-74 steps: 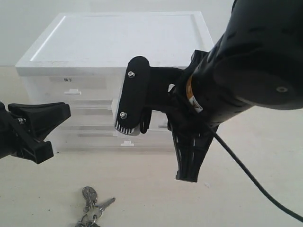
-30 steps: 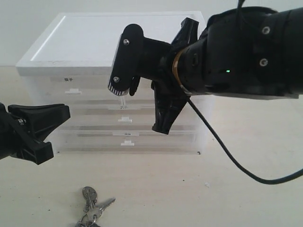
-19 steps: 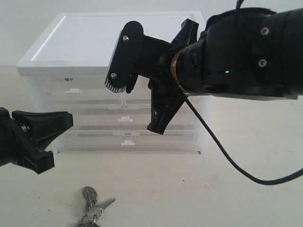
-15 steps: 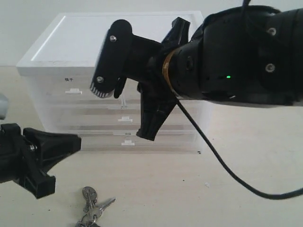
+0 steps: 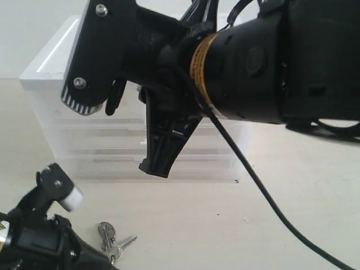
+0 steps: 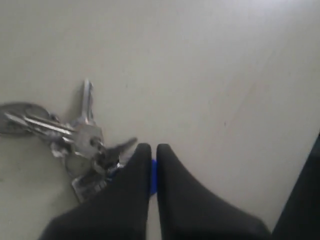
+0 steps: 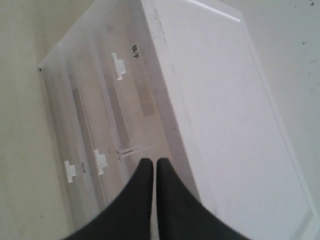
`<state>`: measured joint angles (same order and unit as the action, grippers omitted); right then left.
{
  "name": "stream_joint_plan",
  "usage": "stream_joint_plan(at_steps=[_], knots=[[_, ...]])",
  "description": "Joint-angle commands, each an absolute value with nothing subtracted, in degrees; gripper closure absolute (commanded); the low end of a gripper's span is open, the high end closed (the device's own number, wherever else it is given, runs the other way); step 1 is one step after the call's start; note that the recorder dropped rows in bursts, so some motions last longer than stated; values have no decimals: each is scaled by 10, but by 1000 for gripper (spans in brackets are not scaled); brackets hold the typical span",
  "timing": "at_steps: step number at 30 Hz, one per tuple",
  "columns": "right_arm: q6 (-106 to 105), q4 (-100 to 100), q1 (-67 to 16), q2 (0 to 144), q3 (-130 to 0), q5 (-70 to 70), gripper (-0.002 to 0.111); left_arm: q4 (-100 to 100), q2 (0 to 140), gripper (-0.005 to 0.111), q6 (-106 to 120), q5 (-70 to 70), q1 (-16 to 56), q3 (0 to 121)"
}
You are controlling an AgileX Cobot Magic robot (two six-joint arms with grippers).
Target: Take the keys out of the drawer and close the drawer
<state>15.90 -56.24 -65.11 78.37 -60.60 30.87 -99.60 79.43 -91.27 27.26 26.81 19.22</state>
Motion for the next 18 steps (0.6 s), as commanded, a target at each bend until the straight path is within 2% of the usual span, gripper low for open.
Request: stream_joint_plan(at_steps=[1,8,18], knots=[[164,-558,-652,767,-607,324,108,-999,879,102,-919,235,306,196],[164,-558,-652,766,-607,325,108,-999,925,102,-919,238,326,207],[165,-558,-652,766,-607,325,108,-999,952,102,-951,134,326,259]])
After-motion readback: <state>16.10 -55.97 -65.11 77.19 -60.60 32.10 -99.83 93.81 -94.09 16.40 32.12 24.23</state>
